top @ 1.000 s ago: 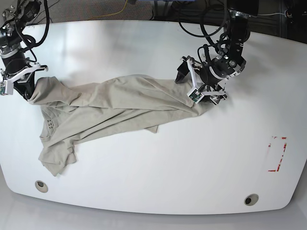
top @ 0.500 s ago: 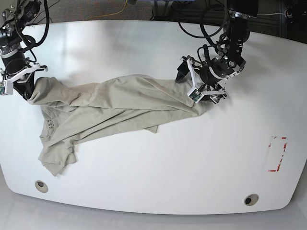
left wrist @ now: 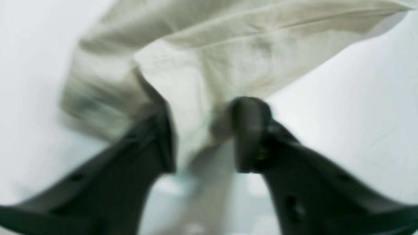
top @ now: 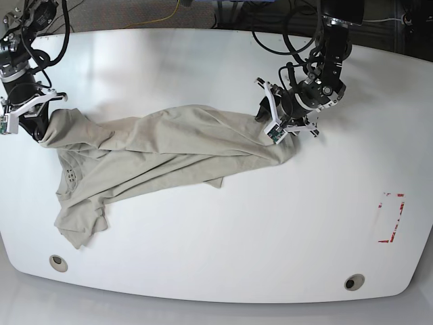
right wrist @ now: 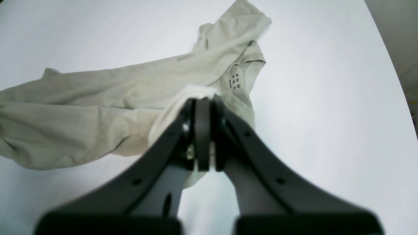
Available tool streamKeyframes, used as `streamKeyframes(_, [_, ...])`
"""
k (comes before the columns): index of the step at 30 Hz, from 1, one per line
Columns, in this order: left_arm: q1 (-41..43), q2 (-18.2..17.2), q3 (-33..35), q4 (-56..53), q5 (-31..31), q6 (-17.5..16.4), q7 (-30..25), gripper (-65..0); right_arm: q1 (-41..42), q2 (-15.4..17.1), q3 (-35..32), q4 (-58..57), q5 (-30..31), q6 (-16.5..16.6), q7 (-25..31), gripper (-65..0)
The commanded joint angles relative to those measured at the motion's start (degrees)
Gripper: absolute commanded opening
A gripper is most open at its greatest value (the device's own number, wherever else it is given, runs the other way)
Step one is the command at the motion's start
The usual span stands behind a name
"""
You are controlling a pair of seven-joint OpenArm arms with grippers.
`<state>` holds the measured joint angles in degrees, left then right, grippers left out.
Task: Layout the t-shirt on the table in an organized manner, then fold the t-shirt properly
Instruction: 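Release the left gripper and regrasp the shirt edge nearer the body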
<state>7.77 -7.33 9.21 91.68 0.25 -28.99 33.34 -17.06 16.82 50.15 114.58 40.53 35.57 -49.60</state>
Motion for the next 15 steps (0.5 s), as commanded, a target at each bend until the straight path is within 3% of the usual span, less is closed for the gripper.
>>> streamKeyframes(1, [-0.6, 0.0, -0.1, 0.7, 0.1, 0.4, -0.5, -52.0, 0.2, 1.0, 0.4, 0.7, 0.9, -0.1, 1.6, -65.0])
streamKeyframes(7, [-0.6, -0.1, 0.0, 0.7, 0.1, 0.5, -0.5, -65.0, 0.2, 1.0, 0.4, 0.7, 0.9, -0.2, 1.6, -65.0])
streamKeyframes(15, [-0.6, -0.3, -0.6, 4.1, 0.1, 0.5, -0.9, -65.0, 0.2, 1.0, 0.4, 0.7, 0.9, -0.2, 1.6, -65.0])
